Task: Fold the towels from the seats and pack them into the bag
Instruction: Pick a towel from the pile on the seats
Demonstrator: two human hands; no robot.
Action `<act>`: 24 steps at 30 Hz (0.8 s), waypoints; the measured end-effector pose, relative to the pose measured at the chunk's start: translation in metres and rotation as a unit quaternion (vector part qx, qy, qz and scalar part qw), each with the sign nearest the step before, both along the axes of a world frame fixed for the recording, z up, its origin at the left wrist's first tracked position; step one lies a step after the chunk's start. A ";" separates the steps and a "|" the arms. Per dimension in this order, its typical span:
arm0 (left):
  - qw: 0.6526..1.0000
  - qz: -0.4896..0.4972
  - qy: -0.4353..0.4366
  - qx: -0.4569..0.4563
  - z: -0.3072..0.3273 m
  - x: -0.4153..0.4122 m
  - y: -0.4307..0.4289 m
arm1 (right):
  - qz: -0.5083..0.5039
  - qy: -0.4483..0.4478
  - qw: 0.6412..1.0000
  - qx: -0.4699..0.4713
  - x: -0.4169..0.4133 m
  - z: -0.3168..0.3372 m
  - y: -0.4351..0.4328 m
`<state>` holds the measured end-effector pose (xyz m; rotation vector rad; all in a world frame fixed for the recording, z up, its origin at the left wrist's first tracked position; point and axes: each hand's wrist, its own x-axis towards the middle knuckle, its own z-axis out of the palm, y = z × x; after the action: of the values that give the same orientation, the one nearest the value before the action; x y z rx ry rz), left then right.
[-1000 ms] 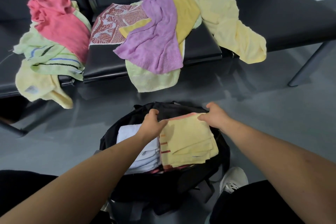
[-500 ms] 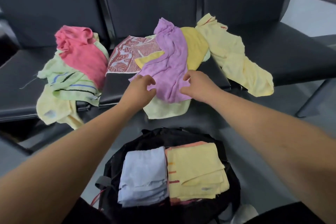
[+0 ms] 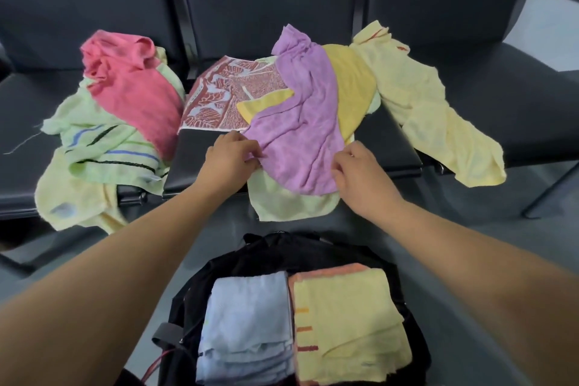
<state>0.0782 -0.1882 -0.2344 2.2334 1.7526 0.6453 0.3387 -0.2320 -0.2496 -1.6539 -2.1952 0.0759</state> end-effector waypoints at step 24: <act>0.980 -0.181 -0.089 0.003 0.110 -0.003 -0.065 | 0.067 0.053 0.990 -0.114 -0.012 0.123 -0.057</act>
<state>0.0749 -0.2532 -0.1243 2.3312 1.2200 0.7368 0.3264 -0.2894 -0.1267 -1.5740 -2.2821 0.4563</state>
